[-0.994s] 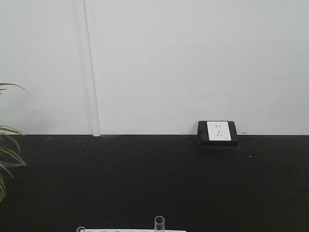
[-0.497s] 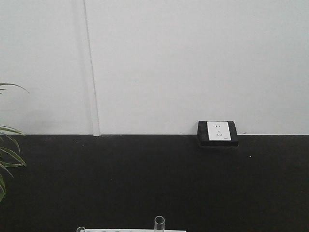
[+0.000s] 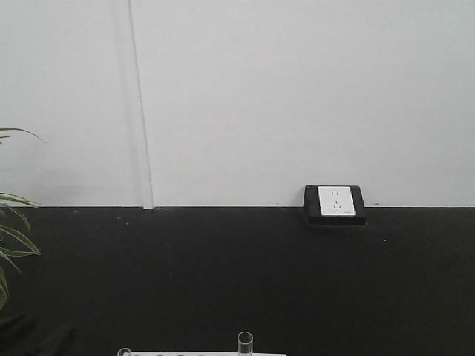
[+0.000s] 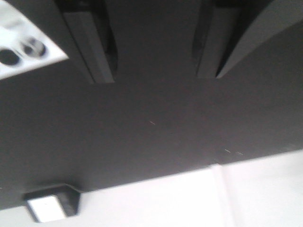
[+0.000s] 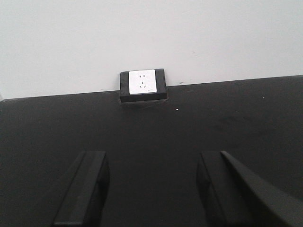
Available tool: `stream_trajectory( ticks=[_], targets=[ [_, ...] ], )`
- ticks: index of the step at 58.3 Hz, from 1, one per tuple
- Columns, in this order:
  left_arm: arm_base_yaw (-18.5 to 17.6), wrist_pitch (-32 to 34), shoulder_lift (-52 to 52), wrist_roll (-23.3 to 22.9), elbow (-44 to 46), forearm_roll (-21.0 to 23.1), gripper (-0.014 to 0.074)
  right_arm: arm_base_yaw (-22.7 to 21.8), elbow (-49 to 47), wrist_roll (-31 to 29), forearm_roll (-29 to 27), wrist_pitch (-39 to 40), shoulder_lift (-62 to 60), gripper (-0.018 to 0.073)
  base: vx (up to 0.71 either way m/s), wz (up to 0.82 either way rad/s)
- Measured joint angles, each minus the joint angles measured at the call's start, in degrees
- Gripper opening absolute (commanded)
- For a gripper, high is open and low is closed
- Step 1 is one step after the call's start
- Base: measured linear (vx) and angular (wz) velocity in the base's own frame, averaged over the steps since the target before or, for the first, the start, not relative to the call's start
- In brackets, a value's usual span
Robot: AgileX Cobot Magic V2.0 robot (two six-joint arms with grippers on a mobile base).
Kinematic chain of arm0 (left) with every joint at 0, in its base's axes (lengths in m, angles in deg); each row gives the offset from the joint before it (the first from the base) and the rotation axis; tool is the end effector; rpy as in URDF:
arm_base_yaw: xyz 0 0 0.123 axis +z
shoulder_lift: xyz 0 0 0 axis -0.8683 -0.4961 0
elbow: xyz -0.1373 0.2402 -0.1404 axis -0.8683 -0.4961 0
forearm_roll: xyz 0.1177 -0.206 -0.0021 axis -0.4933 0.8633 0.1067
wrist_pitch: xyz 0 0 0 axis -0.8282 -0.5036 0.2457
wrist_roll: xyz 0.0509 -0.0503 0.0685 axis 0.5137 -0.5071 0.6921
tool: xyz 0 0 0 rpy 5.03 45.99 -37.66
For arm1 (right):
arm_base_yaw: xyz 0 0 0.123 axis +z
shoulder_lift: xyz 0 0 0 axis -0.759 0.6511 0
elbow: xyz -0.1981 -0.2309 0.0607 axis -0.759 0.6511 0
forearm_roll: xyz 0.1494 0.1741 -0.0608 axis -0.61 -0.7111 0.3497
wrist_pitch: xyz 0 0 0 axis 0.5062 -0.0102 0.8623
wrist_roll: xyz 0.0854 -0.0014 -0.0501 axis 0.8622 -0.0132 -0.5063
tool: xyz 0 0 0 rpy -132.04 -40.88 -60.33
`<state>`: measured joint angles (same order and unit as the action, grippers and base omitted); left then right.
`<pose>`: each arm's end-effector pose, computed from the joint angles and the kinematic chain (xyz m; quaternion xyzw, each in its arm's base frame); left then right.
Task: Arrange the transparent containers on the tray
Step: 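Lower the left gripper over a clear glass tube in the white rack, then close the left gripper on the tube and lift it out of the rack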
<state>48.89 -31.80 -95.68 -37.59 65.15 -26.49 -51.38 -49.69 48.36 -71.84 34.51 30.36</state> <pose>0.1804 -0.0436 0.2609 0.0914 0.7984 -0.0950 0.5876 0.1013 -0.0019 0.3259 0.0329 0.7801 0.0153 0.6246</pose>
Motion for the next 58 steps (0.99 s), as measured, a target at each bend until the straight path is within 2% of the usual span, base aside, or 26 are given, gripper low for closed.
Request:
stream_trajectory(
  ticks=[6,14,19,34,58],
  targets=[
    [-1.72,5.24,-0.13,-3.19,-4.17,-3.16,0.0486,0.0,0.0,0.0,0.0,-0.02,0.0,0.0481,0.0,0.0],
    [-3.53,10.27,-0.29,-5.99,-7.42,-11.75,0.0486,0.0,0.0,0.0,0.0,-0.07,0.0,0.0481,0.0,0.0],
    [-3.87,11.58,-1.03,-6.25,-8.03,-15.52,0.0486,0.0,0.0,0.0,0.0,-0.14,0.0,0.0481,0.0,0.0],
    [-4.25,17.37,-5.68,-6.43,-7.62,-15.33,0.0498,0.0,0.0,0.0,0.0,-2.45,0.0,0.0481,0.0,0.0],
    [-4.36,22.17,-19.04,-6.56,0.25,-14.23,0.0507,0.0,0.0,0.0,0.0,-3.28,0.0,0.0481,0.0,0.0]
  ],
)
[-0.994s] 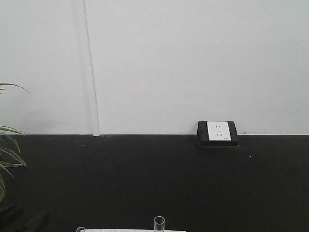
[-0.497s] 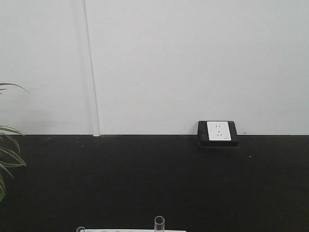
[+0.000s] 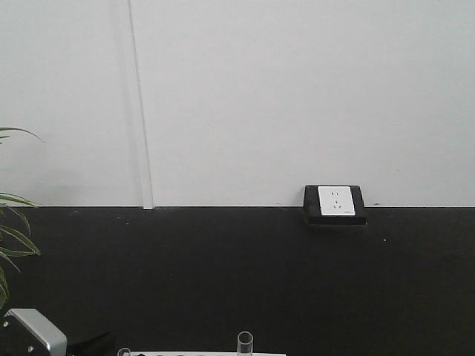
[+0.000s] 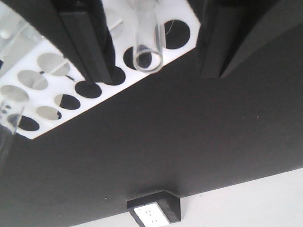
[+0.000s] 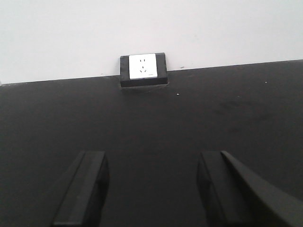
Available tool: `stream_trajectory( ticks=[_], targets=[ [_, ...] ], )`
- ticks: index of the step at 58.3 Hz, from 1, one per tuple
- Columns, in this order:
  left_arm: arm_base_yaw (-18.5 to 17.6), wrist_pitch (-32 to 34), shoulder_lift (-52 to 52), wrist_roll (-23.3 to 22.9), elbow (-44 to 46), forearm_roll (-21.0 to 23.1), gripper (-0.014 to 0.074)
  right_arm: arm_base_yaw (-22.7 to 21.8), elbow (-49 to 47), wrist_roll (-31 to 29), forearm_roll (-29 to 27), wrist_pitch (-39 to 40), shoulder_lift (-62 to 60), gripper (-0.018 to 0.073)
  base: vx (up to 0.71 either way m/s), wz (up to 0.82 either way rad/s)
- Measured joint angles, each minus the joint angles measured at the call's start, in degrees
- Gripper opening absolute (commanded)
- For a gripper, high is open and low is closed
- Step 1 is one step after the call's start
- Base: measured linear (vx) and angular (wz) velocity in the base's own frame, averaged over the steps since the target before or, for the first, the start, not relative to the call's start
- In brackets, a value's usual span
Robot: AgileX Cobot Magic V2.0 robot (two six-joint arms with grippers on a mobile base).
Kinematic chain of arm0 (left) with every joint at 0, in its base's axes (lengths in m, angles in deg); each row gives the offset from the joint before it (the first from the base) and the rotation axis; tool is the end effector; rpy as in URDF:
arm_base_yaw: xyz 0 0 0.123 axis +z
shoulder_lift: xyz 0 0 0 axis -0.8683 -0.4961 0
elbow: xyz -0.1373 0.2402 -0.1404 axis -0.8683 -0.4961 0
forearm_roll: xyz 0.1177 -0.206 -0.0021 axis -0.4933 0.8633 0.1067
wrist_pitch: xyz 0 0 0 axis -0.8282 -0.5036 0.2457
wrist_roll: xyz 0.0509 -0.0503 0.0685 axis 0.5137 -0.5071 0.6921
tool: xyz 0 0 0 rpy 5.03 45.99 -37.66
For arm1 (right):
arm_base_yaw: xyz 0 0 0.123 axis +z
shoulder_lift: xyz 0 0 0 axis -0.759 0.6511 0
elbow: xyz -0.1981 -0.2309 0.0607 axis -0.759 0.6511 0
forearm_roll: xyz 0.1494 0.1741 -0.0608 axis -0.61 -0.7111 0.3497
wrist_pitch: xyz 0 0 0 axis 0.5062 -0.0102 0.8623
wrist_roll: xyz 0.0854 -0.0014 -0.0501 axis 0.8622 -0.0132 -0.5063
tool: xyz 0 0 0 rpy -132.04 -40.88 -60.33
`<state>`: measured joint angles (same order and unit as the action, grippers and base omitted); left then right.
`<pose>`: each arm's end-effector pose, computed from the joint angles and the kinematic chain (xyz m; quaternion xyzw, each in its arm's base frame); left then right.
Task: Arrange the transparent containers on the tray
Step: 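Close the left gripper on the tube and lift it out of the rack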
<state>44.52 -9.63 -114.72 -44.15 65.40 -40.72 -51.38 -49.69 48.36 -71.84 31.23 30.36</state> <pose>0.2152 -0.0915 0.2251 0.2034 0.7698 -0.1972 0.5719 0.1000 -0.0014 0.3204 0.0321 0.7977 0.0167 0.6020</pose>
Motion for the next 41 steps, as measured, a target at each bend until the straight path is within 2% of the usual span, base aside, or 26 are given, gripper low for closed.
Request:
stream_trajectory(
  ticks=[23,41],
  targets=[
    [0.0,7.51,-8.6,-0.05,0.33,-0.08,0.0491,0.0,0.0,0.0,0.0,-0.05,0.0,0.0481,0.0,0.0],
    [0.0,8.27,-9.1,-0.21,0.33,-0.96,0.0365,0.0,0.0,0.0,0.0,-0.05,0.0,0.0481,0.0,0.0]
  ],
)
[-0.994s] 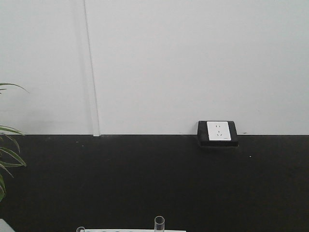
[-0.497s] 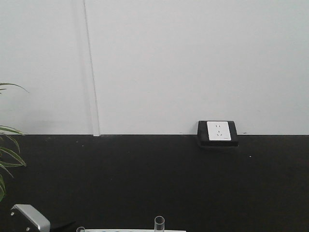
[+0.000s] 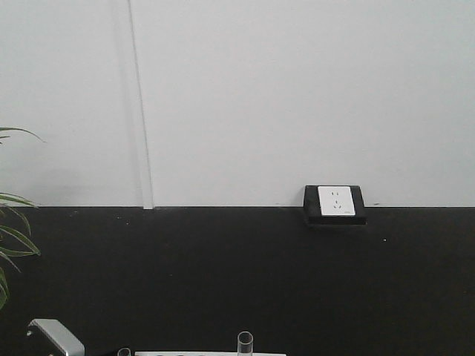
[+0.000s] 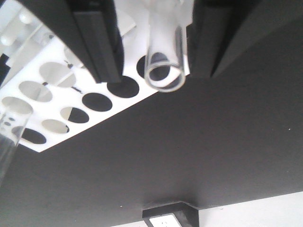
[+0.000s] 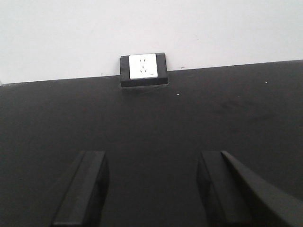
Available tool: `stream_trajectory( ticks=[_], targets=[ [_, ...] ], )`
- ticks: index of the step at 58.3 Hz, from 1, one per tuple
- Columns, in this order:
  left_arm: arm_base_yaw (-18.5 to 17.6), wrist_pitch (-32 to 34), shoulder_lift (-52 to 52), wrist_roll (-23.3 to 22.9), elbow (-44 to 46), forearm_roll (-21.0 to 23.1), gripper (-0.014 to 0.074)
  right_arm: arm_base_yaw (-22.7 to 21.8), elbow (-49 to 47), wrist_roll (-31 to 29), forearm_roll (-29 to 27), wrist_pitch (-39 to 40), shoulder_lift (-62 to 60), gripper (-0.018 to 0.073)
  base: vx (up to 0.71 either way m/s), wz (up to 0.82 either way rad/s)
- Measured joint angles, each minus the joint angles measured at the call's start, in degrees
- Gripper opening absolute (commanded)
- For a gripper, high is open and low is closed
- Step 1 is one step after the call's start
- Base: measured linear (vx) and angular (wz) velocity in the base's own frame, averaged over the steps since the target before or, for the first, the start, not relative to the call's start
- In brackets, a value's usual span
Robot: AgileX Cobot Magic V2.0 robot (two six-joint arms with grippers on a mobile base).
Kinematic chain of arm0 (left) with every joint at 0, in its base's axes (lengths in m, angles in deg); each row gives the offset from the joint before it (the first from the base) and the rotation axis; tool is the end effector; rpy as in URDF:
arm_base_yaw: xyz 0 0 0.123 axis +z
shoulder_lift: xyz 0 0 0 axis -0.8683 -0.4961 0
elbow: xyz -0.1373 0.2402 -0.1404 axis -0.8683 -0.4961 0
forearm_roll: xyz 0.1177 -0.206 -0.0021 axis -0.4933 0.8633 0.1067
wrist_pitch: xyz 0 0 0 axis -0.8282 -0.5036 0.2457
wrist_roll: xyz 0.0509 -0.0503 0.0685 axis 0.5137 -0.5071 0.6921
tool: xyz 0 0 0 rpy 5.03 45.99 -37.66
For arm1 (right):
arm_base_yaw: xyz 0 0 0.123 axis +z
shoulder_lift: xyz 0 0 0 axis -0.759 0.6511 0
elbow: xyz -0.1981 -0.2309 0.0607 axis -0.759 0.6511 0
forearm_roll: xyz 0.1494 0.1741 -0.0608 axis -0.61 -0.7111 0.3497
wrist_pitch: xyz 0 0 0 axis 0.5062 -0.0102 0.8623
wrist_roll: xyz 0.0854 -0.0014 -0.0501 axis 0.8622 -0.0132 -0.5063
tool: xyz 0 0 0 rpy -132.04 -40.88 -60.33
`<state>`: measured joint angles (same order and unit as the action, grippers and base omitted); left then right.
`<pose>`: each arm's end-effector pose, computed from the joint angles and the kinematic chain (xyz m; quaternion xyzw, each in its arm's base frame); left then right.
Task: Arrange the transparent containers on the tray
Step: 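Close the left gripper on the tube and lift it out of the rack, then move the right gripper down over another clear tube in the rack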
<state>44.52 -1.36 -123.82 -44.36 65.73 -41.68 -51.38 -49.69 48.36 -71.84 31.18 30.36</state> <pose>0.2306 -0.1015 0.2012 0.2051 0.7714 -0.2306 0.5565 0.0999 -0.0014 0.3203 0.0321 0.7979 0.0167 0.6017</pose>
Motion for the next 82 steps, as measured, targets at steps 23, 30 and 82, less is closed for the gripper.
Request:
stream_trajectory(
  ticks=[23,30,82],
  targets=[
    [0.0,-0.05,0.0,0.0,0.0,0.0,0.015,0.0,0.0,0.0,0.04,0.0,0.0,0.0481,0.0,0.0],
    [0.0,-0.19,0.51,0.0,0.0,0.31,0.0124,0.0,0.0,0.0,0.04,0.0,0.0,0.0481,0.0,0.0],
    [0.0,-38.74,30.22,-0.01,22.24,7.36,0.0125,0.0,0.0,-0.11,-0.6,0.0,0.0,0.0481,0.0,0.0]
  ],
)
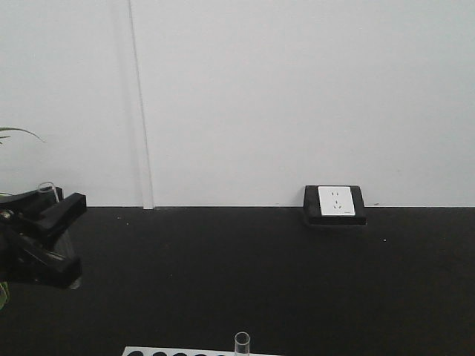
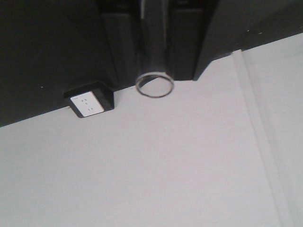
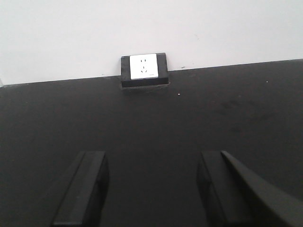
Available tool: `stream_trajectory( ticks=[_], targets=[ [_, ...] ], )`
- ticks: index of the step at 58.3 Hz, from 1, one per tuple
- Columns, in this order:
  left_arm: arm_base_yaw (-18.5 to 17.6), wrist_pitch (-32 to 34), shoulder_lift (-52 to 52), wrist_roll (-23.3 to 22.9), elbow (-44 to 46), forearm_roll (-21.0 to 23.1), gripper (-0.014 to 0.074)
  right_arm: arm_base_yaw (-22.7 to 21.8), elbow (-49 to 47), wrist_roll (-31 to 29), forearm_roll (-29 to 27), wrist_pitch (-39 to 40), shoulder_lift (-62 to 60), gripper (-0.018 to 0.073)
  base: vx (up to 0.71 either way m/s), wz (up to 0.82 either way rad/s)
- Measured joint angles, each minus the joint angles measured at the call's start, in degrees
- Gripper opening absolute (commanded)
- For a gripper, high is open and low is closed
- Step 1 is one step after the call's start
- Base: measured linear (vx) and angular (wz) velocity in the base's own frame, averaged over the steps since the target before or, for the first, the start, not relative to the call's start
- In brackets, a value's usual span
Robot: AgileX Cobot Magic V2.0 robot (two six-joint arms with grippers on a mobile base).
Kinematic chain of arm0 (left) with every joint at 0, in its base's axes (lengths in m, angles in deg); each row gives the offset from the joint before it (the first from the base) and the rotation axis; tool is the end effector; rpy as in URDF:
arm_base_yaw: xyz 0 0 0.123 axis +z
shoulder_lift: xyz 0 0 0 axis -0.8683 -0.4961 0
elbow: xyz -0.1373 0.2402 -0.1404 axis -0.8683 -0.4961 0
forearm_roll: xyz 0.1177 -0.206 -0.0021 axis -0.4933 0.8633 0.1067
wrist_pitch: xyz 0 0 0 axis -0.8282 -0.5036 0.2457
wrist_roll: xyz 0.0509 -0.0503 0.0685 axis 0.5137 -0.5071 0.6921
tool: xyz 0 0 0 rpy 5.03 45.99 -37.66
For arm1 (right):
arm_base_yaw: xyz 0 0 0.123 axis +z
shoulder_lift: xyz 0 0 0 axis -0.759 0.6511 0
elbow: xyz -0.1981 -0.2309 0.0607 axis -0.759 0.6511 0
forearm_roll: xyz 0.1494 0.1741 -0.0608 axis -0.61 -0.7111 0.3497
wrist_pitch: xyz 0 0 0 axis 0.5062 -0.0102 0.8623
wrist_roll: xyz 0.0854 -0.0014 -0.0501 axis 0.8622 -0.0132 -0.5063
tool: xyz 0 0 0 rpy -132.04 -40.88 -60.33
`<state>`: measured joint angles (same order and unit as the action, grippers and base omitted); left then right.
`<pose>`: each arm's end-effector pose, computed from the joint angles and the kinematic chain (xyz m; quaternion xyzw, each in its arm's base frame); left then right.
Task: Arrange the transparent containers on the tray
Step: 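Move the right gripper down over another clear tube in the rack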
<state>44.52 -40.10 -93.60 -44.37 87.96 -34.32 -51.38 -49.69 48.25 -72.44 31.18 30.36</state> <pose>0.2021 -0.0642 0.3813 0.1216 0.7008 -0.1209 0.6925 0.0999 -0.0011 0.3204 0.0345 0.7977 0.0202 0.6017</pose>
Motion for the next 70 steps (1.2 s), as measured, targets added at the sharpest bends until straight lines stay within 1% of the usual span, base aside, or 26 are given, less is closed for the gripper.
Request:
stream_trajectory(
  ticks=[5,9,13,19,25,33,41,47,51,56,60,70],
  targets=[
    [0.0,-4.42,2.08,0.0,0.43,0.16,0.0125,1.18,0.0,-2.07,-0.76,0.0,0.0,0.0481,0.0,0.0],
    [0.0,-7.43,3.37,0.0,0.43,0.27,0.0125,4.27,0.06,-4.89,-2.16,0.06,0.17,0.0481,0.0,0.0],
    [0.0,-9.59,4.47,0.0,0.43,0.27,0.0125,8.45,0.5,-8.08,-4.69,1.17,1.01,0.0481,0.0,0.0],
    [0.0,-10.23,5.34,0.0,0.43,0.32,0.0125,16.92,3.07,-12.17,-9.03,5.38,3.3,0.0481,0.0,0.0],
    [0.0,-10.23,5.34,0.0,0.43,0.38,0.0125,25.13,6.88,-14.22,-11.58,11.74,6.26,0.0481,0.0,0.0],
    [0.0,-10.34,5.34,0.0,0.43,0.43,0.0125,35.67,9.55,-16.55,-12.31,20.25,10.95,0.0481,0.0,0.0],
    [0.0,-10.34,5.34,0.0,0.43,0.48,0.0125,42.92,9.6,-18.27,-12.37,27.22,17.96,0.0481,0.0,0.0],
    [0.0,-10.34,5.34,0.0,0.43,0.48,0.0125,46.18,9.6,-18.26,-12.48,32.14,23.96,0.0484,0.0,0.0],
    [0.0,-10.34,5.34,0.0,0.43,0.48,0.0125,47.34,9.6,-17.14,-12.62,35.43,27.79,0.049,0.0,0.0],
    [0.0,-10.34,5.34,0.0,0.43,0.48,0.0125,47.74,9.32,-14.49,-12.86,39.09,32.56,0.0504,0.0,0.0],
    [0.0,-10.37,5.34,0.0,0.43,0.48,0.0125,47.89,8.28,-12.08,-13.06,40.55,36.06,0.0517,0.0,0.0],
    [0.0,-10.37,5.34,0.0,0.43,0.48,0.0125,47.89,3.04,-10.53,-11.33,41.4,42.68,0.0527,0.0,0.0]
  ],
)
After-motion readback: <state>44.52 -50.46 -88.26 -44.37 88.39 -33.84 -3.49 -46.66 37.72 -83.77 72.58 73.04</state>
